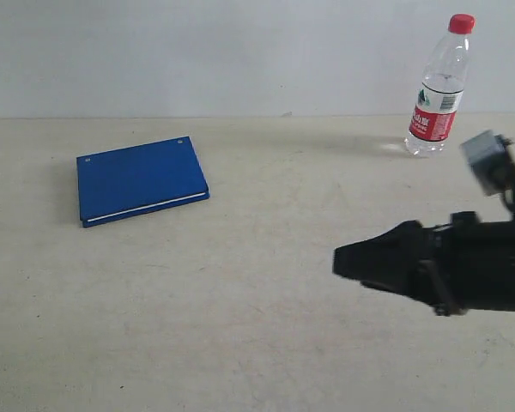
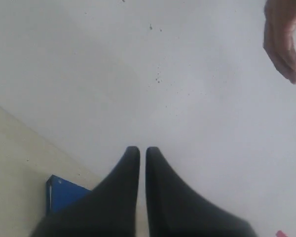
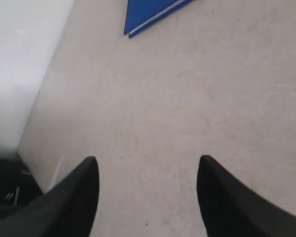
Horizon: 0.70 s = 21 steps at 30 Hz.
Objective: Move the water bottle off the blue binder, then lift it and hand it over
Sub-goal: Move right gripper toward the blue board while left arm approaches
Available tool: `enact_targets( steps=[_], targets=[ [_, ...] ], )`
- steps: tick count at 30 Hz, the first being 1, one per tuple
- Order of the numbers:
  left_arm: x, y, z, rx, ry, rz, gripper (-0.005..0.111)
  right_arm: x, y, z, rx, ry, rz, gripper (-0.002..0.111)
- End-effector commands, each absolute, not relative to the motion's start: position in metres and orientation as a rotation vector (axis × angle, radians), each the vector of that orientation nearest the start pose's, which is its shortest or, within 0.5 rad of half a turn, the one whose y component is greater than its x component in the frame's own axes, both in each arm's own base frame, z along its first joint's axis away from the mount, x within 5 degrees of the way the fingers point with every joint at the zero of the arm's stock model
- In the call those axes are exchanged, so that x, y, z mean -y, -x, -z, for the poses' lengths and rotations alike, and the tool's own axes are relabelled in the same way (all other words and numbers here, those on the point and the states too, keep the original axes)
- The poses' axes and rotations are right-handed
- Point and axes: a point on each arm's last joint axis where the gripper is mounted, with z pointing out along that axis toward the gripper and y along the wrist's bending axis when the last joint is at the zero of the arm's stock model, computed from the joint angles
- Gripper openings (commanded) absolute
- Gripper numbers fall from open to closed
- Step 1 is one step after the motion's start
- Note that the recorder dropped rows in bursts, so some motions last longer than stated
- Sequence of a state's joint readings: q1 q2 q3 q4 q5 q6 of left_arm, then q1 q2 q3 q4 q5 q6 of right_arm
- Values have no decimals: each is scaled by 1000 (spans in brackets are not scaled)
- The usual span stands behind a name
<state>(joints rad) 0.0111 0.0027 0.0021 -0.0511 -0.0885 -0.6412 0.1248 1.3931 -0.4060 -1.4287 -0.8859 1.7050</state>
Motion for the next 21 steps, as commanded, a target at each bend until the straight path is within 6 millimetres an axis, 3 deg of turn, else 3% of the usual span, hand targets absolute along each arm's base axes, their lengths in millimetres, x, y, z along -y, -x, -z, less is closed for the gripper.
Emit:
enact_targets(
  steps=[1, 4, 6, 8, 10, 13, 17, 19, 21],
  targets=[
    [-1, -53, -231, -1272, 429, 522, 4, -145, -215, -160, -2336, 403, -1400, 53],
    [-1, -48, -268, -1370, 307, 353, 4, -181, -225, -146, -2374, 518, -1464, 53],
    [-4, -55, -302, -1471, 208, 176, 4, -201, -233, -142, -2373, 559, -1494, 53],
    [-4, -76, -333, -1573, 114, 53, 4, -215, -242, -144, -2344, 568, -1509, 53],
    [-2, -108, -349, -1689, 75, 17, 4, -223, -251, -147, -2319, 533, -1508, 53],
    [3, -165, -345, -1911, 57, 42, 4, -226, -265, -151, -2307, 411, -1464, 52],
    [12, -238, -299, -2221, -7, 97, 7, -227, -274, -154, -2296, 341, -1420, 52],
    [17, -266, -269, -2338, -34, 136, 16, -228, -273, -156, -2286, 366, -1441, 52],
    [21, -290, -244, -2418, -62, 176, 33, -228, -272, -155, -2288, 396, -1439, 52]
  ],
)
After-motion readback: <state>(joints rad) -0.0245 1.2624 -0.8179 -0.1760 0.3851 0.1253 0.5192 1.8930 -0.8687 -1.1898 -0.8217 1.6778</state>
